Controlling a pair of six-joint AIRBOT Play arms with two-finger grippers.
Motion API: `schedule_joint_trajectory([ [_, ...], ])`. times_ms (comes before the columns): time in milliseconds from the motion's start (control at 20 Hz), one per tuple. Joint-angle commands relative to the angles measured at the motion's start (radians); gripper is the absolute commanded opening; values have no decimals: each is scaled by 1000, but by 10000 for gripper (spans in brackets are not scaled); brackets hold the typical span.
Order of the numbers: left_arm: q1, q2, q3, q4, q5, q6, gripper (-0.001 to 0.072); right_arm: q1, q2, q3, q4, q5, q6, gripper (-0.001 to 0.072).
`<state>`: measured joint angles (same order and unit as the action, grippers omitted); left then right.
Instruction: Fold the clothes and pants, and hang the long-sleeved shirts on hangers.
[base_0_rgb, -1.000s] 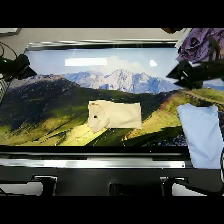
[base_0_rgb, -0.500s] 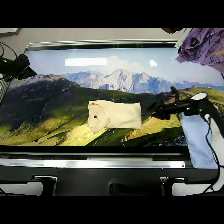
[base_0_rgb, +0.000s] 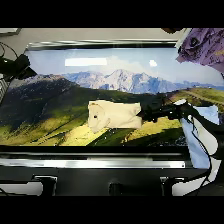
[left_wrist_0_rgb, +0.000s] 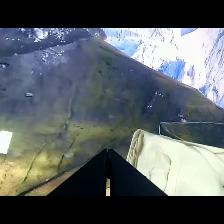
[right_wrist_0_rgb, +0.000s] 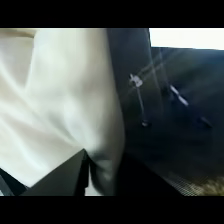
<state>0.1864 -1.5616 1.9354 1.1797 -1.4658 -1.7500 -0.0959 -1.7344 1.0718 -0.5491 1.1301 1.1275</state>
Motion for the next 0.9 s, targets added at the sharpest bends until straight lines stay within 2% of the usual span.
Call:
schedule_joint_trajectory([
  [0,-1,-8,0,0,0,0,15,26,-7,0,41,-10,-10,41],
  [150,-4,-10,0,0,0,0,16,24,14,78,79,45,26,22],
  [500,-7,-10,0,0,-1,0,16,-55,20,519,-156,9,471,24],
  [700,-7,-10,0,0,-1,0,16,-176,21,691,-195,2,569,23],
  [850,-7,-10,0,0,-2,0,15,-255,42,772,-313,1,660,23],
])
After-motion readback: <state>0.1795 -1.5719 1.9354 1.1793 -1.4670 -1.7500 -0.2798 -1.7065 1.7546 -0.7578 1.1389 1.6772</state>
